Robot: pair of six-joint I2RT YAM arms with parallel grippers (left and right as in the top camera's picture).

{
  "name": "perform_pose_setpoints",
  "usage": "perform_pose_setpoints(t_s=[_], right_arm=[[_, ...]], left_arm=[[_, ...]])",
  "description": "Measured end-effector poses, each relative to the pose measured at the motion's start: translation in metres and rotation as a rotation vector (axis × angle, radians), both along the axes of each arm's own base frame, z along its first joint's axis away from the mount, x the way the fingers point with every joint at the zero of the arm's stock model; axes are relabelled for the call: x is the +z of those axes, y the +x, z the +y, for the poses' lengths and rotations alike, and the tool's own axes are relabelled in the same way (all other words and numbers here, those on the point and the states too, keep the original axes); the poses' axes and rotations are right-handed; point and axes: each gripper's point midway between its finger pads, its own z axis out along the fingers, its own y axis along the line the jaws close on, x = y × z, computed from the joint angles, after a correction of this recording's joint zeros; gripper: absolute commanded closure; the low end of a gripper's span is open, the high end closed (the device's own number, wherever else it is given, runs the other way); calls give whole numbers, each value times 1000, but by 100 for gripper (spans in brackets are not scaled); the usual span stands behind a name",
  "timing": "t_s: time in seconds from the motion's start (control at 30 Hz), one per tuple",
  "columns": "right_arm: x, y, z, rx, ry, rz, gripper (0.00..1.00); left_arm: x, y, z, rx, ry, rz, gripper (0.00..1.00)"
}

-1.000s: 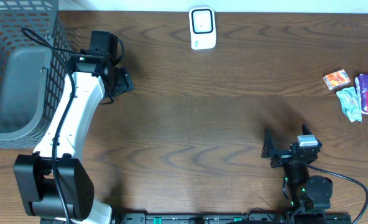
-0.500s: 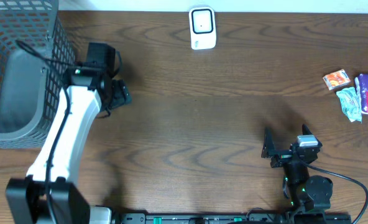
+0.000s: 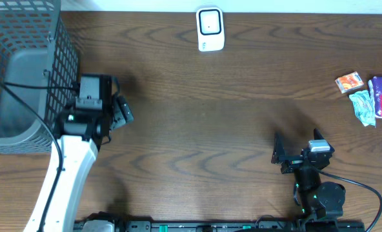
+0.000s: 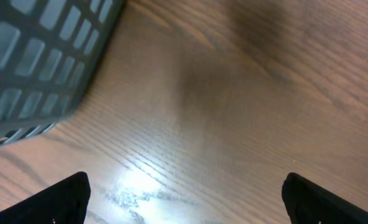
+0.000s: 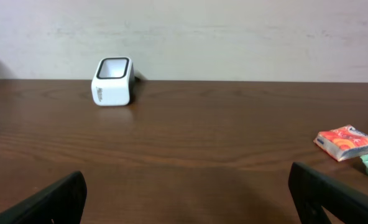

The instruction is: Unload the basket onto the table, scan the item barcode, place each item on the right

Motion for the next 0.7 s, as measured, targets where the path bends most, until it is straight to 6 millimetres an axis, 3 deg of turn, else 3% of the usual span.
perform_pose_setpoints(t_s=[0.27,0.53,0.7], right_arm=[[0,0,0,0,0,-1,1],[0,0,0,0,0,-1,1],[0,0,0,0,0,-1,1]], left_arm=[[-10,1,-24,-208,-54,-167,2],[-22,-30,-30,-279,-63,-241,2],[-26,-37,-32,-299,-65,-350,2]])
